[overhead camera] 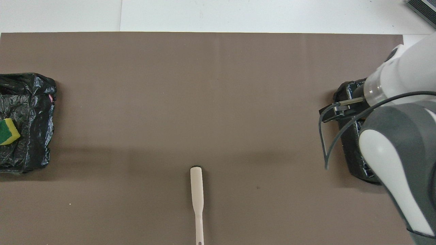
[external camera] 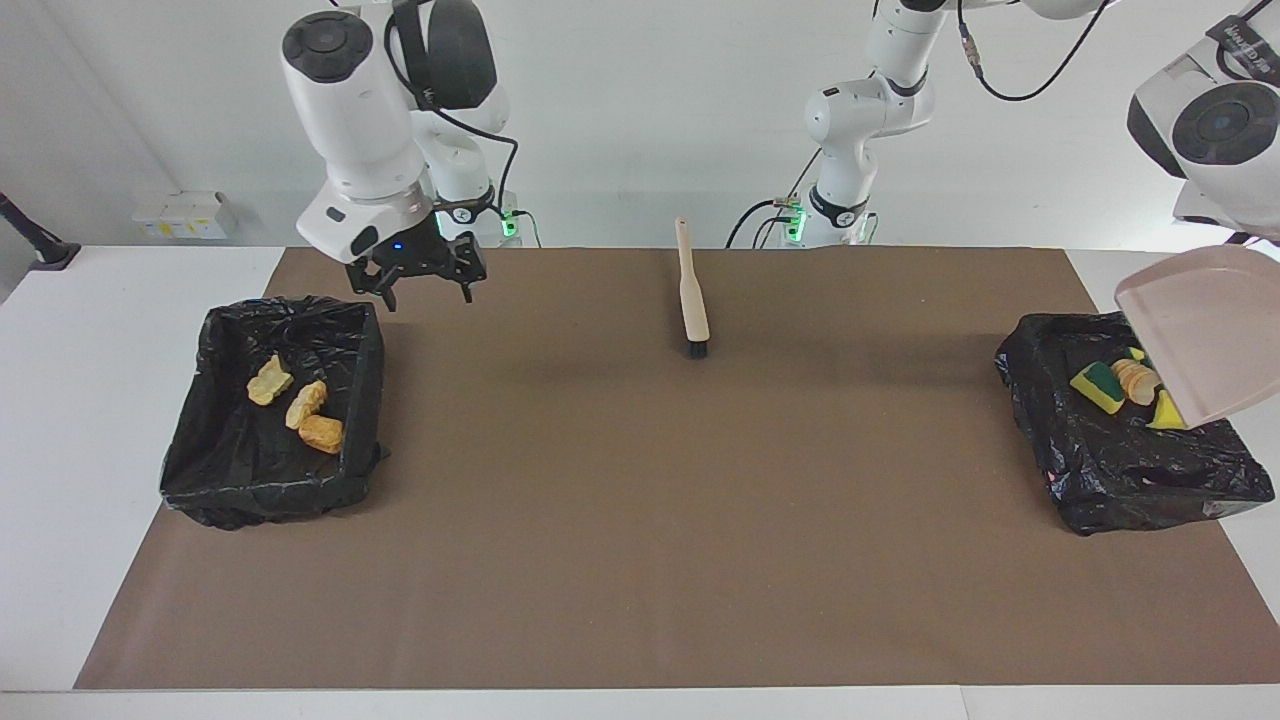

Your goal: Sweep and dump trash in bin

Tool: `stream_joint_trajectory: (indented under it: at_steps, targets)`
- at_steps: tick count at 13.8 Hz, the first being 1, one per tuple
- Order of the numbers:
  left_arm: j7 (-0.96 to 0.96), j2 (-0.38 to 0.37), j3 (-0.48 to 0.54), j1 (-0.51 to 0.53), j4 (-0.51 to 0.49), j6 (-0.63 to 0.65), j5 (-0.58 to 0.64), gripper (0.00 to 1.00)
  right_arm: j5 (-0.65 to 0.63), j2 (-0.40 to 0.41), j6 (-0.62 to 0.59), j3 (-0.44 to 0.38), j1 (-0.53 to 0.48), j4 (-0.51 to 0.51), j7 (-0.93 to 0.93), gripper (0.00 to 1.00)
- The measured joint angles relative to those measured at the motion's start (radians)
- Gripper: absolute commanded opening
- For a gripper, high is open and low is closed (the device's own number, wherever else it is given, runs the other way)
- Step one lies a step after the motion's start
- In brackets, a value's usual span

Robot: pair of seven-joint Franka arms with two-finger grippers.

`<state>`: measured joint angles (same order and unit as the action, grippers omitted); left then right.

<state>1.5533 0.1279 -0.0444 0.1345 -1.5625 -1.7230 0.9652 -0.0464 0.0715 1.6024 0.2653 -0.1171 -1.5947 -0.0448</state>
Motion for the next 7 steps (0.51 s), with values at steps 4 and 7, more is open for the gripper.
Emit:
stream_joint_trajectory:
  at_steps: [4,7]
  targets:
    - [-0.16,0.002,-0.004,-0.12,-0.006,0.098,-0.235,0.0,0.0,0.0,0.0,-0.226,0.082,0.03,0.033,1.0]
    - [-0.477,0.009,-0.007,-0.225,-0.024,0.149,-0.418,0.0,0.015,-0.008,0.0,-0.311,0.084,0.036,0.091,1.0]
